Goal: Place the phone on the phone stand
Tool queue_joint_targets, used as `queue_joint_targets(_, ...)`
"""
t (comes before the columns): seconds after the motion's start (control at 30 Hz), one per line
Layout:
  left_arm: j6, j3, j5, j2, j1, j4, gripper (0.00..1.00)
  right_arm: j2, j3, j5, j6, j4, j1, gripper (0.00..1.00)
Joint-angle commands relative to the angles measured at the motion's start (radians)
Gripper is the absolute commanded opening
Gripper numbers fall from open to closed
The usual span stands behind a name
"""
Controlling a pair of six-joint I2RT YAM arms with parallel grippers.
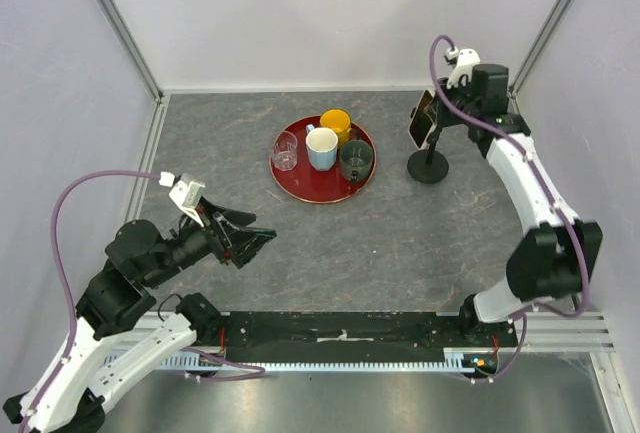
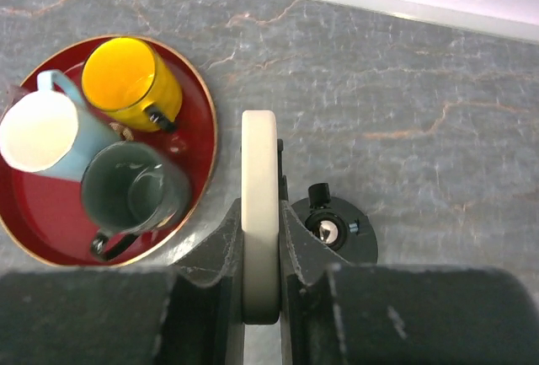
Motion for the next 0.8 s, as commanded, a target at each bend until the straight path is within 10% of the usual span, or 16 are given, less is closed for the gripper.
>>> queue_joint_targets(0.0, 0.077, 0.059, 0.028, 0.057, -0.003, 0.027, 0.81, 0.122, 0.21, -0.489, -0.146, 0.244, -0.095, 0.0)
queue_joint_targets(0.77, 0.069, 0.005, 0.052, 0.287, -0.003, 0.202, 0.77, 0.697, 0.935, -0.801, -0.651, -0.379, -0.189, 0.0)
